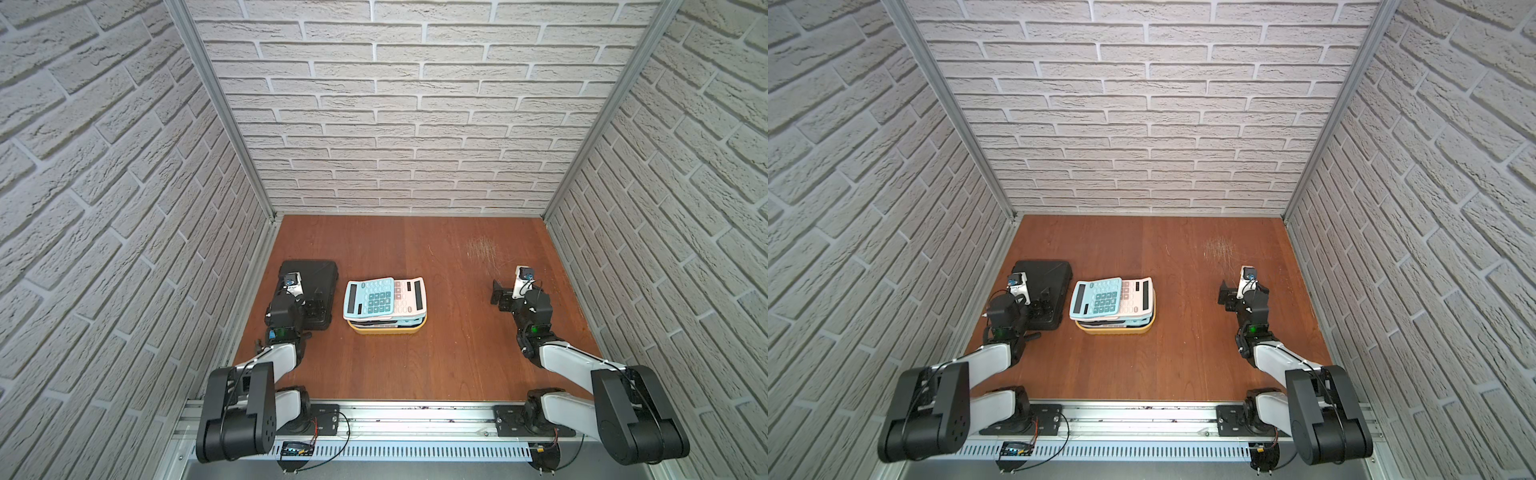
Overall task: Put the calculator in the storage box
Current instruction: Reset both arms
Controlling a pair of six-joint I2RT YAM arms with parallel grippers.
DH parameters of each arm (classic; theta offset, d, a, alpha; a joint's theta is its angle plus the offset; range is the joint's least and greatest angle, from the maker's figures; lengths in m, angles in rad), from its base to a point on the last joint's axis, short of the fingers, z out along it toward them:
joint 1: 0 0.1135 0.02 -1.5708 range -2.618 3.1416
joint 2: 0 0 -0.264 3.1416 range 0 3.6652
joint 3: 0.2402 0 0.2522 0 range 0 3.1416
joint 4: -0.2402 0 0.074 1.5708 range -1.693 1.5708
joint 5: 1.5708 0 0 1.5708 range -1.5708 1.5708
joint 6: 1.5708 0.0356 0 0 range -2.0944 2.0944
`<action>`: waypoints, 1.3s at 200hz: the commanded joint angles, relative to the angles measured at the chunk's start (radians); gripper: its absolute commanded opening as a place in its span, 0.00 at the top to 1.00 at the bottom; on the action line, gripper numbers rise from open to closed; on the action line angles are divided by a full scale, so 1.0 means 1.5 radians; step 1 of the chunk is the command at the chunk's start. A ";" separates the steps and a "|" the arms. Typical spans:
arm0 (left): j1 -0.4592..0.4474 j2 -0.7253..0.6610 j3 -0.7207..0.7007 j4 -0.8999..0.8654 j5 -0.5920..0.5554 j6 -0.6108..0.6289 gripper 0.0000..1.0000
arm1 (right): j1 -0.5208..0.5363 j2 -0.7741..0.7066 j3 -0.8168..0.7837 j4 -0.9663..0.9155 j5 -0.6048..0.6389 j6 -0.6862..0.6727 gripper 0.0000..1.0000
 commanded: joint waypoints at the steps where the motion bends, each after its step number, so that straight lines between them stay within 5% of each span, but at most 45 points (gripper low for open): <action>1: 0.006 0.041 0.034 0.106 0.050 0.018 0.02 | 0.003 0.026 0.009 0.088 0.030 -0.033 0.01; 45: -0.009 0.137 0.030 0.223 0.086 0.064 0.02 | 0.005 0.120 -0.003 0.208 0.028 -0.043 0.01; 144: -0.059 0.169 0.073 0.160 0.025 0.106 0.02 | 0.007 0.224 0.014 0.279 0.013 -0.054 0.01; 179: -0.069 0.192 0.118 0.096 0.049 0.126 0.02 | 0.005 0.206 0.076 0.131 0.039 -0.037 0.01; 260: -0.067 0.193 0.124 0.088 0.022 0.116 0.02 | -0.003 0.213 0.066 0.162 0.026 -0.036 0.01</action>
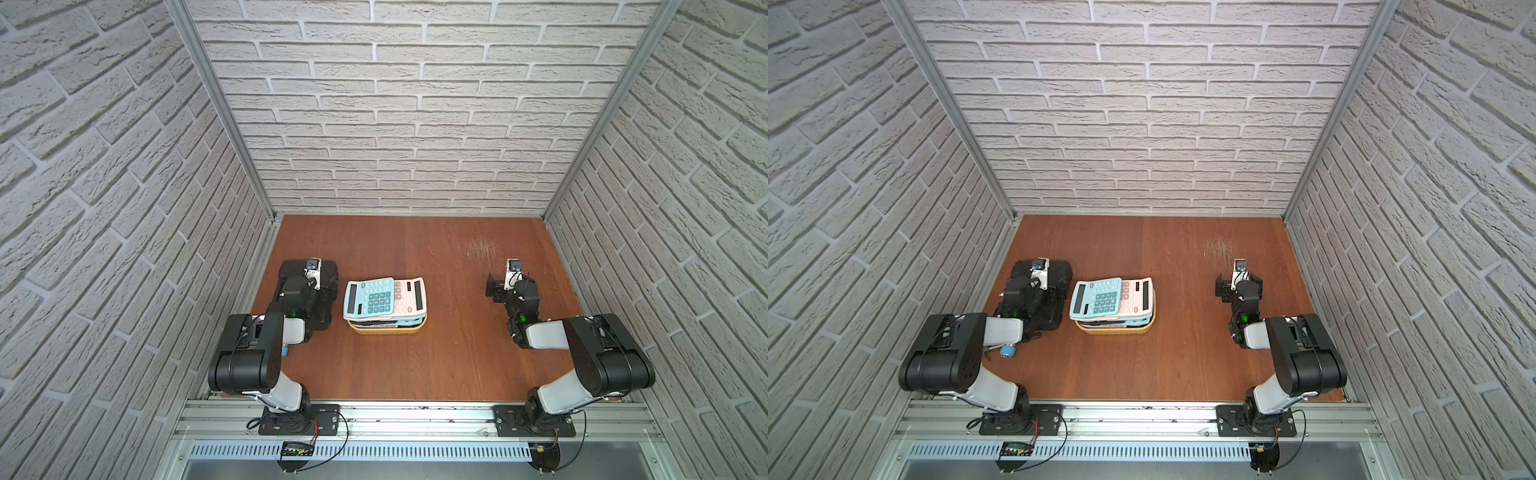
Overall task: Put the calculator in the storage box
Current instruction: Reset both arms
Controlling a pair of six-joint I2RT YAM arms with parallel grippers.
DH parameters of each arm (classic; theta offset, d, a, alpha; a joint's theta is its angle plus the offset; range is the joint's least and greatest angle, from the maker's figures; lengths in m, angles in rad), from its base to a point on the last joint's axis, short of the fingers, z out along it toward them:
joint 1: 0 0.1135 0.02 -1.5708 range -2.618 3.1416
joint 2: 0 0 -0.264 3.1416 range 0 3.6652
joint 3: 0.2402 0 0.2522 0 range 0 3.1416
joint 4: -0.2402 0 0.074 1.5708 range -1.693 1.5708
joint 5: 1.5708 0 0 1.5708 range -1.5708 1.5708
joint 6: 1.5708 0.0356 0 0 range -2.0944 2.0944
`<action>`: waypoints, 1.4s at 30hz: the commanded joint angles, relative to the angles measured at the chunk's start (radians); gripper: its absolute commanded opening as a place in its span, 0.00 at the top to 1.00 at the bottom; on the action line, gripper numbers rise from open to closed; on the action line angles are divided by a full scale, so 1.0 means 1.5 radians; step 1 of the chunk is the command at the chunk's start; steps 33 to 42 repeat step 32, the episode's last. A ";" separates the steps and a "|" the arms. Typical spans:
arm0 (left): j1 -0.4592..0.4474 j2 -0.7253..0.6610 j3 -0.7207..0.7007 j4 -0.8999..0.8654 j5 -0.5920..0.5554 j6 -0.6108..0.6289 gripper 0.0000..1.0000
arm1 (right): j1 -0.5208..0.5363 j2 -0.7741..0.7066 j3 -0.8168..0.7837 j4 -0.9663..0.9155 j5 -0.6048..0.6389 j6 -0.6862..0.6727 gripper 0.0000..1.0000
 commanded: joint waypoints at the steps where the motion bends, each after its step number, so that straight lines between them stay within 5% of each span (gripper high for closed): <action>1: -0.002 0.004 0.011 0.008 -0.005 0.007 0.02 | -0.002 -0.003 -0.003 0.018 0.000 0.006 0.01; 42: -0.012 0.003 0.010 0.009 -0.023 0.012 0.02 | -0.003 -0.003 -0.004 0.019 0.001 0.006 0.01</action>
